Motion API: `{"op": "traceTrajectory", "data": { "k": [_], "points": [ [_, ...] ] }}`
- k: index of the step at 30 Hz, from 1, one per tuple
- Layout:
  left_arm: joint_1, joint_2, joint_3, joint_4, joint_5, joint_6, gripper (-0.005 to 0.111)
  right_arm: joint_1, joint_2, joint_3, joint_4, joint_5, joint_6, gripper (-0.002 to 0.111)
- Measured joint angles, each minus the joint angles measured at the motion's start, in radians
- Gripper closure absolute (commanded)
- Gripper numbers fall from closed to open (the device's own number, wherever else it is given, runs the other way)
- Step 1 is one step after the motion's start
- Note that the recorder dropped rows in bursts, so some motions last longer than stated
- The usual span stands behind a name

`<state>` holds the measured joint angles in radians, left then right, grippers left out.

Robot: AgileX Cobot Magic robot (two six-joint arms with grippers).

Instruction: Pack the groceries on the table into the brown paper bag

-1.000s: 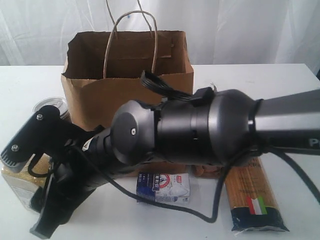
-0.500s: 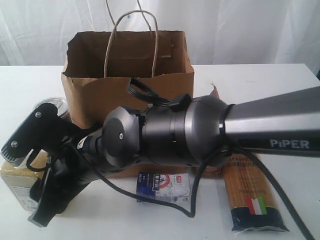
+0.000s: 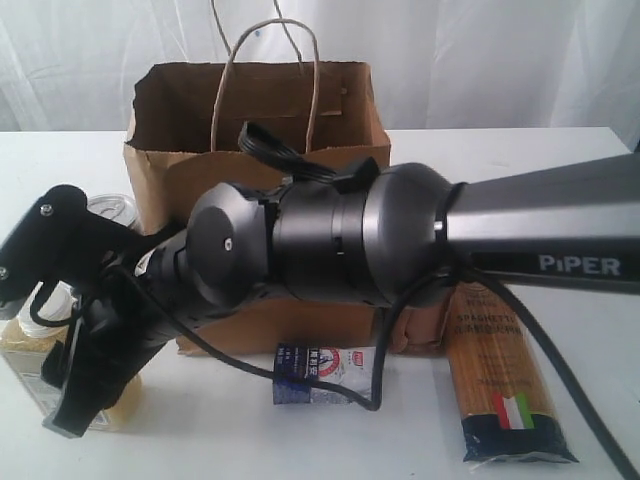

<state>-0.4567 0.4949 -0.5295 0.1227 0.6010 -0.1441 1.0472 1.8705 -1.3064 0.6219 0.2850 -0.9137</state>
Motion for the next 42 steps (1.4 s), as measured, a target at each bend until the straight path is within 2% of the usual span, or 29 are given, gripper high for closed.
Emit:
{"op": "traceTrajectory", "data": {
  "k": [19, 31, 36, 38, 40, 42],
  "points": [
    [0.0, 0.0, 0.0, -0.014, -0.006, -0.002, 0.046, -0.02, 0.079, -0.139, -0.028, 0.113, -0.071, 0.041],
    [0.0, 0.0, 0.0, -0.014, -0.006, -0.004, 0.046, -0.02, 0.081, -0.183, -0.201, 0.208, -0.072, 0.041],
    [0.0, 0.0, 0.0, -0.014, -0.006, -0.004, 0.048, -0.02, 0.081, -0.254, -0.248, 0.213, -0.073, 0.041],
    [0.0, -0.004, 0.0, 0.054, 0.004, -0.02, 0.047, -0.02, 0.081, -0.269, -0.25, 0.208, -0.073, 0.041],
    [0.0, -0.033, 0.0, 0.18, 0.079, -0.093, 0.043, -0.02, 0.081, -0.271, -0.255, 0.227, -0.073, 0.041],
    [0.0, -0.059, 0.002, 0.243, 0.166, -0.145, 0.038, -0.02, 0.081, -0.271, -0.255, 0.257, -0.073, 0.041]
  ]
}}
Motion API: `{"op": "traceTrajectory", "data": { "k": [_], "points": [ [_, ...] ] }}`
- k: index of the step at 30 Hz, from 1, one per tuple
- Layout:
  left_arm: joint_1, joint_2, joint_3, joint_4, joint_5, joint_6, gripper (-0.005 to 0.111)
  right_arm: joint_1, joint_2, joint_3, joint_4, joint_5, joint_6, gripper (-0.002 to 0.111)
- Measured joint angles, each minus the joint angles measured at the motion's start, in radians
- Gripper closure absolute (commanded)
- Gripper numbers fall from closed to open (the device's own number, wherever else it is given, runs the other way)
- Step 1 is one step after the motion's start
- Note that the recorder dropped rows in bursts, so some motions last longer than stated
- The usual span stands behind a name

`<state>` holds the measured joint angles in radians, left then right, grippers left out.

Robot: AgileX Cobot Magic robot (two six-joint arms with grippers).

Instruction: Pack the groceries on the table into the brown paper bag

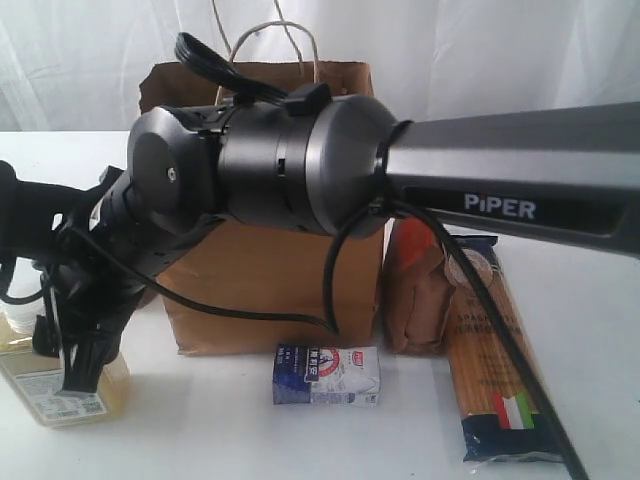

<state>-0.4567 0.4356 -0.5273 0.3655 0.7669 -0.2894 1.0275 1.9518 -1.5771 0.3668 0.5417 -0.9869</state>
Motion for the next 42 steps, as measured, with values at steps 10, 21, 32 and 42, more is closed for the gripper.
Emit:
{"op": "traceTrajectory", "data": {
  "k": [10, 21, 32, 42],
  "points": [
    [0.0, 0.018, 0.127, 0.148, -0.15, -0.148, 0.037, 0.0, 0.0, 0.0, -0.002, 0.012, 0.0, 0.041],
    [0.0, 0.063, 0.129, 0.277, -0.195, -0.304, 0.034, 0.0, 0.0, 0.0, -0.002, 0.012, -0.002, 0.041],
    [0.0, 0.203, 0.129, 0.429, -0.171, -0.689, 0.036, 0.0, 0.0, -0.004, 0.015, -0.029, 0.069, 0.041],
    [0.0, 0.358, 0.129, 0.639, -0.177, -0.939, 0.034, 0.0, 0.005, -0.004, 0.015, -0.018, 0.086, 0.041]
  ]
}}
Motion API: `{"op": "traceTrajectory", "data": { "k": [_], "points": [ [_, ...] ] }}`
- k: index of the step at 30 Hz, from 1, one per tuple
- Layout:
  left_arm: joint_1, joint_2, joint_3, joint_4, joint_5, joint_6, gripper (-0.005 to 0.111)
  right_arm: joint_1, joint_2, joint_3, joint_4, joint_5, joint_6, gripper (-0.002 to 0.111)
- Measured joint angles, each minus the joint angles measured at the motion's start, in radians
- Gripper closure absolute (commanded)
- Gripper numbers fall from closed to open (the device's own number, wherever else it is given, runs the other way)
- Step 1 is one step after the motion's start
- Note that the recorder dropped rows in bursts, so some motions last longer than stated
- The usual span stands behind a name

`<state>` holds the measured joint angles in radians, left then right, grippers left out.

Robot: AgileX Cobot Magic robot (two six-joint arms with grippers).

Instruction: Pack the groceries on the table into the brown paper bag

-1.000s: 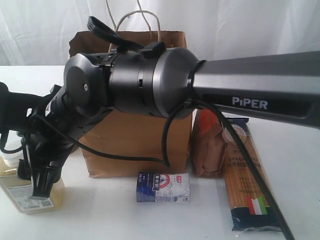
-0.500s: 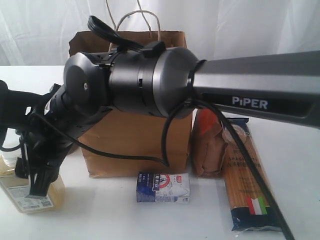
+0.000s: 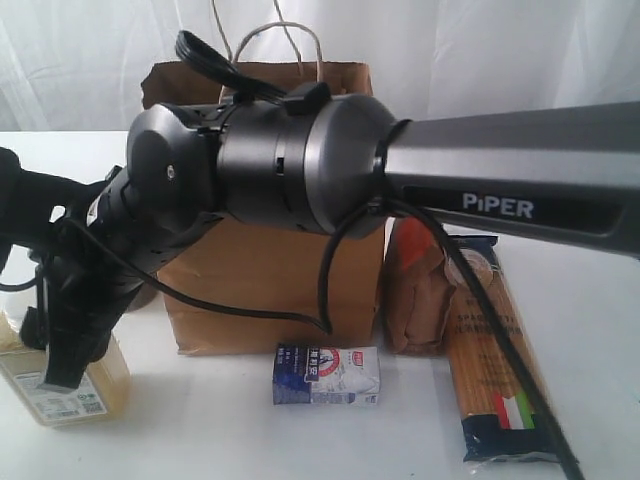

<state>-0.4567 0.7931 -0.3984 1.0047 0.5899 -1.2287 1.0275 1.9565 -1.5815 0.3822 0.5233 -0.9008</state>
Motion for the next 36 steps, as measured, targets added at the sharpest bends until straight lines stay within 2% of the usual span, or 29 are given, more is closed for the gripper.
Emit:
{"op": "traceTrajectory", "data": {
  "k": [5, 9, 14, 22, 36],
  "points": [
    [0.0, 0.121, 0.0, 0.083, 0.0, -0.189, 0.032, 0.0, 0.034, -0.007, -0.006, 0.006, -0.006, 0.041],
    [0.0, 0.172, 0.0, 0.099, 0.0, -0.263, 0.032, 0.0, 0.054, -0.044, -0.029, 0.032, -0.014, 0.041],
    [0.0, 0.185, 0.0, 0.112, 0.0, -0.3, 0.032, -0.005, 0.079, -0.108, -0.047, 0.075, -0.022, 0.041],
    [0.0, 0.186, 0.0, 0.114, -0.004, -0.311, 0.032, -0.03, 0.152, -0.21, -0.056, 0.261, -0.03, 0.044],
    [0.0, 0.186, 0.0, 0.114, -0.004, -0.333, 0.032, -0.021, 0.198, -0.241, -0.051, 0.311, -0.056, 0.048]
  ]
}}
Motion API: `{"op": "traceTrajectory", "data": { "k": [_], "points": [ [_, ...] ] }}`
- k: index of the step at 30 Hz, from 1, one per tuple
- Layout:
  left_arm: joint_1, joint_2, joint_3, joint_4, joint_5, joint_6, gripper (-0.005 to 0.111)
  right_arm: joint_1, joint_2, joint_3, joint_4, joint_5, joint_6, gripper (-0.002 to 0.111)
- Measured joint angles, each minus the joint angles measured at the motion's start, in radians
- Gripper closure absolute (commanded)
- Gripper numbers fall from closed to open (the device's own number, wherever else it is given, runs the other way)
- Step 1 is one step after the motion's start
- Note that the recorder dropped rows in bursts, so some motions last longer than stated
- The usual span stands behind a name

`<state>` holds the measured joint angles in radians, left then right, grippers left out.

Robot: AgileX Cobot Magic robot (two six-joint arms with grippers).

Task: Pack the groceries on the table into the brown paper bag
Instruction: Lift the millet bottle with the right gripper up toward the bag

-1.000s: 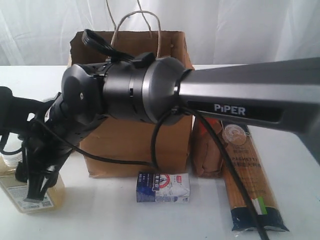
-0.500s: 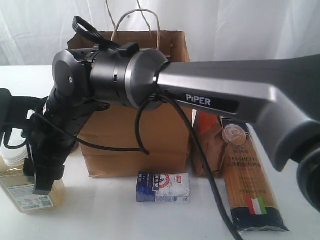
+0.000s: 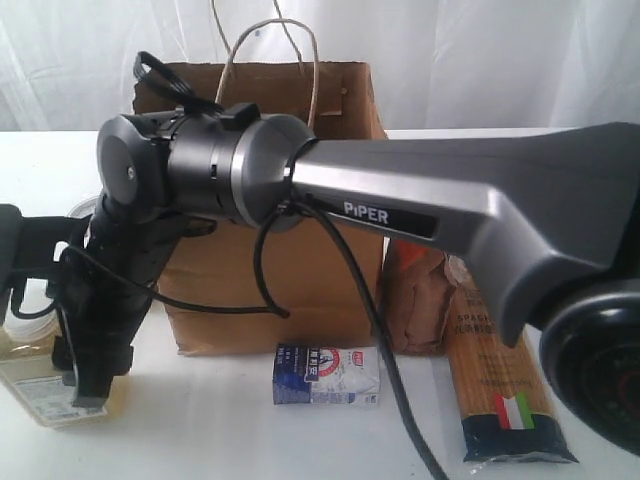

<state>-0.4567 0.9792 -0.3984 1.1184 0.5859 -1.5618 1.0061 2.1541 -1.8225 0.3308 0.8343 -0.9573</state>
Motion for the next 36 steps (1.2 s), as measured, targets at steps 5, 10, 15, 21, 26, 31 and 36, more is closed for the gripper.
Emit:
{"op": "traceTrajectory", "data": {
  "k": [5, 10, 15, 21, 26, 31, 36],
  "points": [
    [0.0, 0.0, 0.0, 0.0, -0.002, -0.002, 0.032, 0.018, 0.004, -0.01, 0.029, -0.003, -0.007, 0.048],
    [0.0, 0.0, 0.0, 0.0, -0.004, -0.007, 0.032, 0.021, 0.004, -0.019, 0.049, -0.027, -0.014, 0.048],
    [0.0, 0.0, 0.0, 0.0, -0.006, -0.024, 0.032, 0.021, 0.011, -0.021, 0.051, -0.031, -0.014, 0.058],
    [0.0, 0.0, 0.0, 0.0, -0.007, -0.026, 0.032, 0.021, 0.021, -0.028, 0.056, -0.034, -0.014, 0.096],
    [0.0, 0.0, 0.0, 0.0, -0.005, -0.028, 0.032, 0.021, 0.021, -0.032, 0.058, -0.035, -0.008, 0.108],
    [0.0, 0.0, 0.0, 0.0, -0.001, -0.028, 0.032, 0.021, 0.006, -0.032, 0.047, -0.006, 0.026, 0.108],
    [0.0, 0.0, 0.0, -0.004, 0.046, -0.028, 0.032, 0.022, -0.021, -0.031, 0.031, 0.05, 0.083, 0.108]
  ]
}}
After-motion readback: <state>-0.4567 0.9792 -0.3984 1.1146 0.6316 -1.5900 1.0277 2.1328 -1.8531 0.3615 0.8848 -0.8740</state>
